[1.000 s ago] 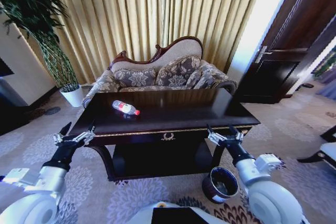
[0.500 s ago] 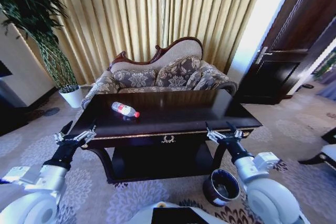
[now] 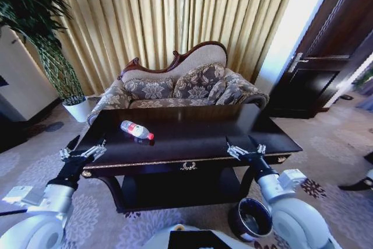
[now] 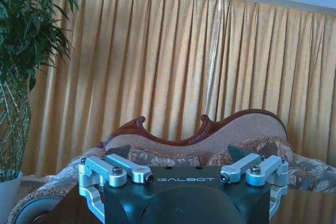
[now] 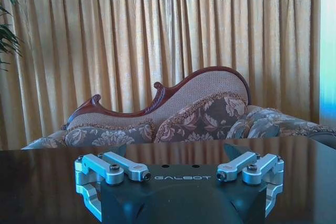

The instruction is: Move to the front of the table and place the trash on the table into the trash bin.

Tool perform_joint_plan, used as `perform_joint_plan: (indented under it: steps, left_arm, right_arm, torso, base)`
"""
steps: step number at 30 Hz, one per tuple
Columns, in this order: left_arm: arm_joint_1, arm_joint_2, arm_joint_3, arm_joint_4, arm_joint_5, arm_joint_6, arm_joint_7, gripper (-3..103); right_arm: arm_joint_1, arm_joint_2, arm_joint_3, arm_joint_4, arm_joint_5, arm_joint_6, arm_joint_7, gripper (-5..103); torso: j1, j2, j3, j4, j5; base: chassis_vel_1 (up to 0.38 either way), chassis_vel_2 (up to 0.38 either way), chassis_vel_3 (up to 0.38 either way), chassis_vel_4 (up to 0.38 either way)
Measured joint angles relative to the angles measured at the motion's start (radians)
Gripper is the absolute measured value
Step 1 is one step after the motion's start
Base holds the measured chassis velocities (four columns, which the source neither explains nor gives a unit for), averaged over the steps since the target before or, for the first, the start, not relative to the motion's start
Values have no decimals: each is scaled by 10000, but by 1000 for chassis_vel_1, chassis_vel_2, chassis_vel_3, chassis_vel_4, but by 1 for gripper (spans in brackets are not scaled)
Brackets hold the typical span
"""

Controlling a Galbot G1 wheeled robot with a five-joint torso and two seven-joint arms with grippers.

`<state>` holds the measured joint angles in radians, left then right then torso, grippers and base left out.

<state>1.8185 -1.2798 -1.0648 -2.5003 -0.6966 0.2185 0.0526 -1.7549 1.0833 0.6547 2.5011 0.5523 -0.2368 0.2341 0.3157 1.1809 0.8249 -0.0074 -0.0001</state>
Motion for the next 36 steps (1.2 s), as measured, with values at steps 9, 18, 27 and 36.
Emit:
perform_joint_plan:
  steps: [9, 18, 27, 36]
  left_arm:
    - [-514, 1299, -461, 728, -282, 73, -105, 100]
    - [-1341, 3487, -390, 1994, -780, 370, 3, 100]
    - [-2638, 6503, -229, 2902, -2571, 2038, 832, 100]
    - [-5590, 7774, 1909, 3237, -3214, 4381, 729, 100]
  right_arm:
    - [-93, 191, -144, -110, -384, 148, 31, 100]
    - [-225, 551, -373, -315, -791, 377, 35, 100]
    - [-356, 883, -308, -360, -993, 536, 39, 100]
    - [-396, 1052, -175, -394, -1084, 655, 41, 100]
  torso:
    - [-3, 3, -3, 0, 0]
    - [-1, 2, -1, 1, -3]
    - [-1, 1, -1, 0, 0]
    - [-1, 1, 0, 1, -1]
  base:
    - [0, 0, 0, 0]
    - [0, 0, 0, 0]
    - [0, 0, 0, 0]
    - [0, 0, 0, 0]
